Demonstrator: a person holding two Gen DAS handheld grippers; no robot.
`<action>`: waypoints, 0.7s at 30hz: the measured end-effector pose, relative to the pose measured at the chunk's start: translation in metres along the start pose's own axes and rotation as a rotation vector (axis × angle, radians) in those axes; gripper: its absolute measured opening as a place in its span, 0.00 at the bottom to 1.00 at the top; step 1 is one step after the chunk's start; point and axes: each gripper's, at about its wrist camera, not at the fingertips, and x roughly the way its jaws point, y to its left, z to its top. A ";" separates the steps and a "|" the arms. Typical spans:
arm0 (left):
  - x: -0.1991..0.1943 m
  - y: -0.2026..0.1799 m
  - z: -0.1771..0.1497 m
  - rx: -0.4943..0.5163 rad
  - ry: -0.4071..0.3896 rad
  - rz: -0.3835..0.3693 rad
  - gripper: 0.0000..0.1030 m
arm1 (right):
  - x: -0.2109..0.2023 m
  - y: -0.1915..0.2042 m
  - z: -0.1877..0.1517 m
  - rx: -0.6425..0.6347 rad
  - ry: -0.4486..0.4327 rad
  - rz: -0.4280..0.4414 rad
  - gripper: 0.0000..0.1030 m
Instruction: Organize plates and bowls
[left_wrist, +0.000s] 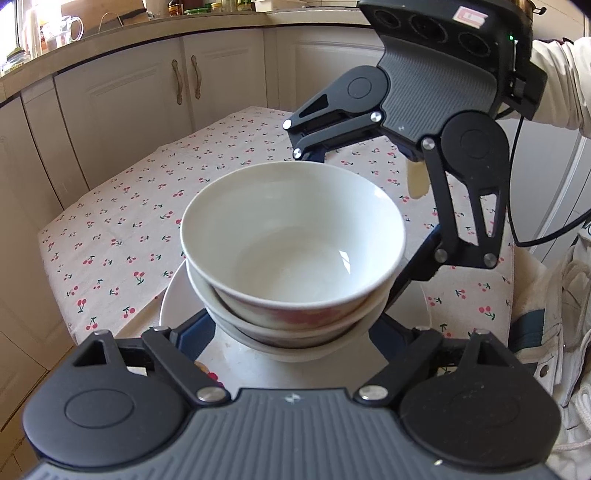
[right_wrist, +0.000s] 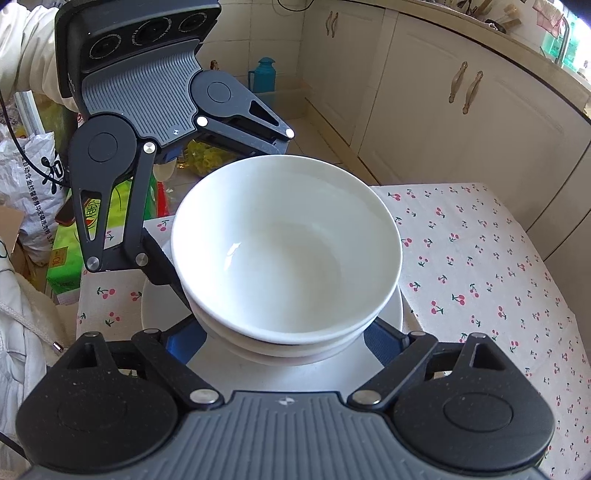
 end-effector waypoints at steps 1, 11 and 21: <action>-0.001 -0.001 -0.001 0.000 -0.002 0.008 0.90 | -0.002 0.001 0.000 0.003 -0.010 0.000 1.00; -0.026 -0.024 -0.010 -0.017 -0.049 0.139 0.95 | -0.021 0.019 -0.007 0.035 -0.013 -0.133 1.00; -0.059 -0.079 -0.008 -0.050 -0.184 0.363 0.99 | -0.064 0.056 -0.027 0.262 -0.067 -0.293 1.00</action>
